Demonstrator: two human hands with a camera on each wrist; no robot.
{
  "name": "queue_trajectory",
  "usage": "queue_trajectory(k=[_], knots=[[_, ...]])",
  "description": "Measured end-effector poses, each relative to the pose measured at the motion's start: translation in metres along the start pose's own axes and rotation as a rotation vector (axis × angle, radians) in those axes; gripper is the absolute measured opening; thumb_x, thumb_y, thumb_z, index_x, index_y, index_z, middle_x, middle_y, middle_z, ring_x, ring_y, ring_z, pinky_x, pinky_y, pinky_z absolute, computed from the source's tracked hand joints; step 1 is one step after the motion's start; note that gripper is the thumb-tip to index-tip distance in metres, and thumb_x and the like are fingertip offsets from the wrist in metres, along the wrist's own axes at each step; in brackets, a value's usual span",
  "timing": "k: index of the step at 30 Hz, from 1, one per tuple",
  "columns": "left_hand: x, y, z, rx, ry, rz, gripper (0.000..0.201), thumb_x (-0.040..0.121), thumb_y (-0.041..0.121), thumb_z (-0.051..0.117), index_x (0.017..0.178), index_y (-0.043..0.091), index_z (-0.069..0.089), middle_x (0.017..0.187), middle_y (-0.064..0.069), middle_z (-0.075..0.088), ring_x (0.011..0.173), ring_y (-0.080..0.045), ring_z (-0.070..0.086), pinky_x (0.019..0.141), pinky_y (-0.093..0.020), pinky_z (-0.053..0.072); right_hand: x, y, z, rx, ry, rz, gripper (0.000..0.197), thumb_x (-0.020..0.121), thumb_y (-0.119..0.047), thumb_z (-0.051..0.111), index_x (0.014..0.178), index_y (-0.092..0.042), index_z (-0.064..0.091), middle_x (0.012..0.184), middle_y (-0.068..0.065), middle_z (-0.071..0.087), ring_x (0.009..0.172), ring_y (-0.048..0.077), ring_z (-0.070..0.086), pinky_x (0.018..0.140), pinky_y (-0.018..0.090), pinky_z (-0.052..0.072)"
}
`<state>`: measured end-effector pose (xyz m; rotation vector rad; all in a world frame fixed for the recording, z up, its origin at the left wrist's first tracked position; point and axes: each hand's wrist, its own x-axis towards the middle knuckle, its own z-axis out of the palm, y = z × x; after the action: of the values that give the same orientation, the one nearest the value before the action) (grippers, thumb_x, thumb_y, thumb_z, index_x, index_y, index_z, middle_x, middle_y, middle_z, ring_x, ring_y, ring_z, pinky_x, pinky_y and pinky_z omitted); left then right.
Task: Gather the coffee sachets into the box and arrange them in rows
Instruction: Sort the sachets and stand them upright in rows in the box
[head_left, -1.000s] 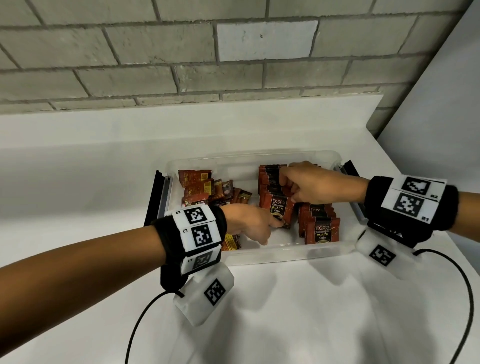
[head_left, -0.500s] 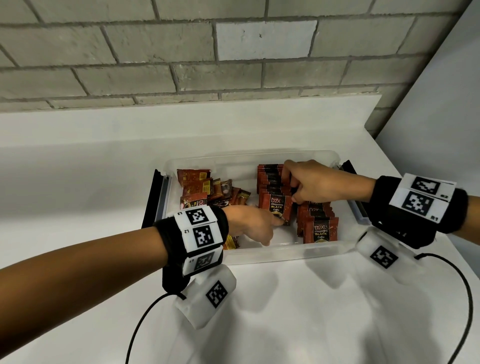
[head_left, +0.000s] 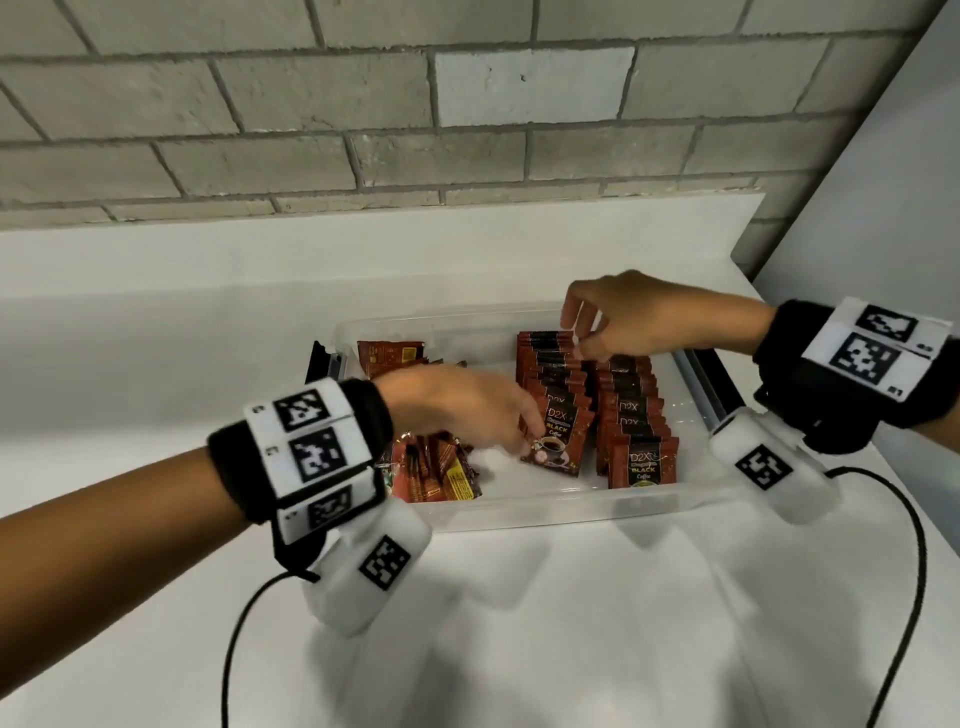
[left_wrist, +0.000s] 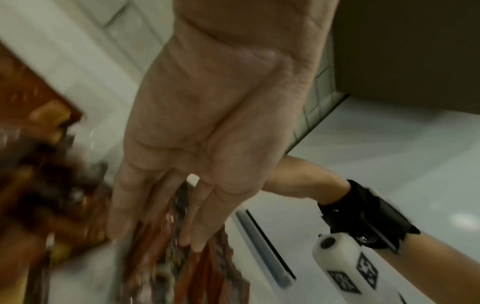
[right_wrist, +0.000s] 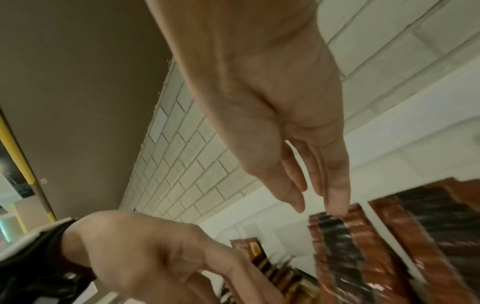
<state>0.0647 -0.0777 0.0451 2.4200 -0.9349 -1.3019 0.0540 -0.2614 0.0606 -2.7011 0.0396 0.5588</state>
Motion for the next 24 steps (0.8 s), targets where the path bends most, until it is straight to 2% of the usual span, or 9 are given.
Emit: queue_trajectory(k=[3,6,10,12,14,15,17,20,24], knots=[[-0.019,-0.012,-0.025,0.182,0.144,0.000,0.031,0.097,0.025,0.050,0.127,0.027,0.056,0.130,0.006,0.053,0.118,-0.014,0.049,0.094,-0.026,0.035,0.005,-0.017,-0.009,0.179,-0.036,-0.027,0.019,0.088,-0.017,0.066,0.104,-0.017,0.057,0.095,0.004,0.070,0.078,0.011,0.070,0.071,0.020,0.054],[-0.028,-0.025,-0.045,0.415,0.170,-0.042,0.036,0.098,0.019,0.045,0.132,0.028,0.050,0.133,0.000,0.049,0.114,-0.017,0.047,0.085,-0.024,0.034,0.014,-0.035,-0.003,0.303,-0.201,-0.026,0.016,0.090,-0.009,0.061,0.107,-0.011,0.059,0.097,0.008,0.069,0.084,0.011,0.071,0.077,0.018,0.056],[-0.031,-0.038,-0.055,0.498,0.077,-0.104,0.043,0.097,0.015,0.047,0.137,0.030,0.044,0.138,-0.004,0.043,0.119,-0.022,0.045,0.097,-0.031,0.039,0.040,-0.054,0.023,0.373,-0.372,0.077,0.021,0.094,-0.007,0.053,0.112,0.003,0.054,0.104,0.005,0.056,0.106,0.019,0.058,0.102,0.032,0.046],[-0.032,-0.043,-0.053,0.519,0.063,-0.114,0.044,0.097,0.016,0.048,0.139,0.027,0.043,0.135,-0.005,0.046,0.118,-0.021,0.046,0.095,-0.028,0.037,0.051,-0.062,0.034,0.437,-0.374,0.149,0.035,0.095,-0.010,0.052,0.127,0.004,0.046,0.120,0.006,0.049,0.118,0.021,0.048,0.109,0.035,0.039],[-0.033,-0.048,-0.049,0.538,0.060,-0.112,0.044,0.098,0.017,0.046,0.140,0.027,0.041,0.135,-0.005,0.046,0.119,-0.021,0.044,0.092,-0.026,0.035,0.058,-0.069,0.043,0.526,-0.355,0.218,0.057,0.096,-0.009,0.051,0.144,0.002,0.023,0.150,0.011,0.026,0.138,0.026,0.028,0.112,0.034,0.032],[-0.034,-0.052,-0.047,0.549,0.063,-0.113,0.044,0.099,0.018,0.045,0.141,0.029,0.039,0.137,-0.004,0.045,0.122,-0.022,0.041,0.094,-0.027,0.035,0.061,-0.072,0.046,0.542,-0.343,0.241,0.061,0.096,-0.008,0.051,0.147,0.001,0.018,0.157,0.011,0.013,0.143,0.027,0.018,0.112,0.034,0.031],[-0.038,-0.060,-0.041,0.581,0.080,-0.134,0.043,0.100,0.020,0.039,0.141,0.034,0.037,0.141,-0.001,0.040,0.127,-0.023,0.032,0.102,-0.036,0.031,0.066,-0.078,0.053,0.523,-0.339,0.281,0.062,0.096,-0.009,0.051,0.147,-0.001,0.017,0.159,0.013,0.006,0.145,0.029,0.013,0.111,0.037,0.030],[-0.046,-0.072,-0.032,0.564,0.138,-0.162,0.045,0.100,0.018,0.034,0.139,0.040,0.035,0.144,0.005,0.033,0.133,-0.023,0.021,0.107,-0.055,0.025,0.075,-0.083,0.061,0.487,-0.359,0.334,0.050,0.096,-0.008,0.051,0.142,-0.003,0.030,0.154,0.016,0.021,0.138,0.033,0.028,0.108,0.041,0.038],[-0.053,-0.083,-0.024,0.432,0.211,-0.100,0.047,0.100,0.013,0.033,0.141,0.034,0.034,0.148,-0.002,0.027,0.133,-0.025,0.024,0.108,-0.043,0.032,0.080,-0.087,0.064,0.456,-0.377,0.358,0.025,0.089,-0.006,0.061,0.112,-0.005,0.052,0.133,0.013,0.047,0.117,0.027,0.050,0.094,0.032,0.049]])
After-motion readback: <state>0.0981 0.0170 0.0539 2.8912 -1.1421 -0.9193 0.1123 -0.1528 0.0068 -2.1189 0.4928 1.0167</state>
